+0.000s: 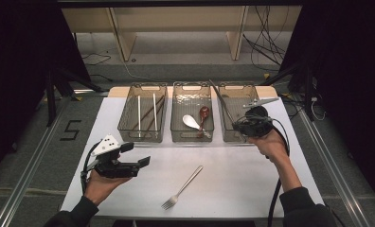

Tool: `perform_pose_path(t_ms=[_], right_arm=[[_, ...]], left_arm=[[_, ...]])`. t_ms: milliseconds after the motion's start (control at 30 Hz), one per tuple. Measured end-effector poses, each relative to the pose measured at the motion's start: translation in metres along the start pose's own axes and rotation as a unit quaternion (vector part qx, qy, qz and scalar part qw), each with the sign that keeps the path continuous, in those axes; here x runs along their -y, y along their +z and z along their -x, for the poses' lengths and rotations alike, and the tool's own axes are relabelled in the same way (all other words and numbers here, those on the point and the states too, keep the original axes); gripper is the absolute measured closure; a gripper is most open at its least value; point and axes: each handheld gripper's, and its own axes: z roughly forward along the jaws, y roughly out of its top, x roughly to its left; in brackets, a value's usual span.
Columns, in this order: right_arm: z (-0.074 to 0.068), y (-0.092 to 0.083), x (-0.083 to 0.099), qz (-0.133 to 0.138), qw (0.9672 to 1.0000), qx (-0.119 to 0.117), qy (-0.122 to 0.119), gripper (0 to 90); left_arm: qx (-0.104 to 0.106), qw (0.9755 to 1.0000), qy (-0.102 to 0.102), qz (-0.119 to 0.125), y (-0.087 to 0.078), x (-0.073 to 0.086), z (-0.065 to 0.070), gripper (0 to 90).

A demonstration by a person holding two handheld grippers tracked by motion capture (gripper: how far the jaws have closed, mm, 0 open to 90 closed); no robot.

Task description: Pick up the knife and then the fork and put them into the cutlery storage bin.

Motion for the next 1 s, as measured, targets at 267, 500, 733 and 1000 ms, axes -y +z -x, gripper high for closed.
perform_pose_path(t_ms=[267, 500, 733, 1000], right_arm=[[0.018, 0.006, -0.014, 0.001, 0.9992, 0.022, 0.033, 84.9], [0.029, 0.013, -0.025, -0.006, 0.9977, 0.035, 0.057, 84.8], [0.043, 0.026, -0.034, -0.026, 0.9942, 0.053, 0.09, 84.8], [0.051, 0.04, -0.035, -0.047, 0.9906, 0.062, 0.113, 84.7]], left_arm=[[0.0, 1.0, 0.002, 0.003, 0.0, 0.0, 0.0, 15.7], [0.001, 1.0, 0.002, 0.001, 0.001, 0.0, 0.0, 15.7], [0.002, 1.0, 0.001, 0.0, 0.002, 0.001, 0.001, 15.7], [0.003, 1.0, 0.0, 0.001, 0.002, 0.001, 0.001, 15.7]])
